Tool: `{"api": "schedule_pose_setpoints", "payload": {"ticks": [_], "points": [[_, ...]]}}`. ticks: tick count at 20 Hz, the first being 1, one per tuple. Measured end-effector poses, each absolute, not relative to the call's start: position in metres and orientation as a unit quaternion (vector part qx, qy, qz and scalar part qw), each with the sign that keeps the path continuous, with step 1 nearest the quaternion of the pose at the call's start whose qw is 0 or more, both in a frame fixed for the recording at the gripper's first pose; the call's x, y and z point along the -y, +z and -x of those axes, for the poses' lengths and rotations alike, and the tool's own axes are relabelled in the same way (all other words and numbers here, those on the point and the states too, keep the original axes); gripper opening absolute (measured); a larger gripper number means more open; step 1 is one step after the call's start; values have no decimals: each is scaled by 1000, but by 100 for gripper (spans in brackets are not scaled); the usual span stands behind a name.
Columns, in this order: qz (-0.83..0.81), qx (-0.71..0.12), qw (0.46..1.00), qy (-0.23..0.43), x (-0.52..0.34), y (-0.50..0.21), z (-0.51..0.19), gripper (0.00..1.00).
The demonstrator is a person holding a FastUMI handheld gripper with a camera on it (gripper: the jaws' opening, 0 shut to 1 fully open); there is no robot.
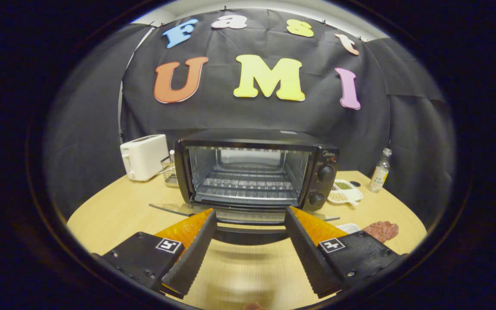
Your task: Open the toaster oven, put the food inside, and close the toaster oven door.
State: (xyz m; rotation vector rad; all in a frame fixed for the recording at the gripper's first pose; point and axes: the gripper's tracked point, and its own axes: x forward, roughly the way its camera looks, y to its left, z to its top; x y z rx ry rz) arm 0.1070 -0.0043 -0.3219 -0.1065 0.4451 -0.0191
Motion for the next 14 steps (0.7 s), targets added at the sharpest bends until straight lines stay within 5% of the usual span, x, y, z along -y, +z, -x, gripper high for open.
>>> {"api": "schedule_pose_setpoints", "payload": {"ticks": [8,14], "points": [[2,-319,948,3,13,-382,-89,100],[-52,-316,945,71,9,-351,-72,100]]}}
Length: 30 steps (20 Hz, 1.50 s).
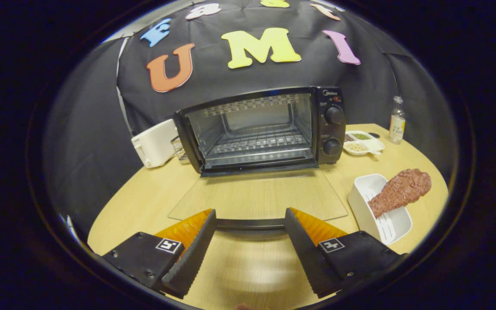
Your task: Open the toaster oven, put the food inside, and close the toaster oven door.
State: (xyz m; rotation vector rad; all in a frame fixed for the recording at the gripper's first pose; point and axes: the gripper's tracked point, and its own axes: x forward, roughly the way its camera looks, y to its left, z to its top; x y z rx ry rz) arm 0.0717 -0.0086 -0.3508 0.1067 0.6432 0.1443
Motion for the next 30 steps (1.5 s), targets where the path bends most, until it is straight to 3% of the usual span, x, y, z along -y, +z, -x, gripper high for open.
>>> {"api": "schedule_pose_setpoints", "payload": {"ticks": [8,14,21,26,27,29,30], "points": [[3,-267,956,121,110,-250,-50,100],[-2,-334,937,105,211,-235,-61,100],[-90,-454,879,113,280,-286,-73,95],[-215,-514,816,152,265,-318,-68,72],[-236,-517,808,156,260,-321,-69,62],[-254,-519,802,149,257,-324,-66,22],[-249,-516,804,161,253,-320,-59,19]]}}
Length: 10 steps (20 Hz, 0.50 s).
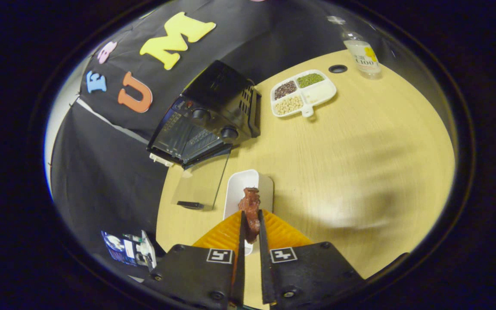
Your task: Open the toaster oven, put the food inside, and close the toaster oven door.
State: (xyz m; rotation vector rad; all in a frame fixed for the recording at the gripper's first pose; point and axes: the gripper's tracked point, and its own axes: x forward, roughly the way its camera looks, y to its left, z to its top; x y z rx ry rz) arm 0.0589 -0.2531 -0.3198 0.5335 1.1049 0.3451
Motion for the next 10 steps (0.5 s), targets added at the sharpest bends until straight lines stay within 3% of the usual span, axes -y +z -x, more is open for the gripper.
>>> {"api": "schedule_pose_setpoints", "payload": {"ticks": [10], "points": [[-101,-414,888,172,200,-229,-34,14]]}}
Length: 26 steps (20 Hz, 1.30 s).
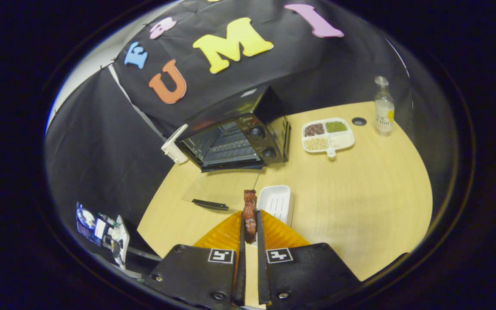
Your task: Open the toaster oven, put the food inside, and close the toaster oven door.
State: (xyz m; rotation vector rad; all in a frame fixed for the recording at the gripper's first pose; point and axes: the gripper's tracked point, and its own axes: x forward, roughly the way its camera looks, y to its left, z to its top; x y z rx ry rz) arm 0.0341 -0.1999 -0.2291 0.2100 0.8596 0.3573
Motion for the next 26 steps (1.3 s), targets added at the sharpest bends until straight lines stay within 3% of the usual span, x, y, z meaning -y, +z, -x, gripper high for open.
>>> {"api": "schedule_pose_setpoints", "payload": {"ticks": [5,12,21,26], "points": [[-41,-358,915,180,137,-205,-37,13],[18,-290,939,185,43,-226,-62,13],[-70,-248,956,143,6,-261,-137,13],[-196,-198,954,109,10,-264,-191,13]]}}
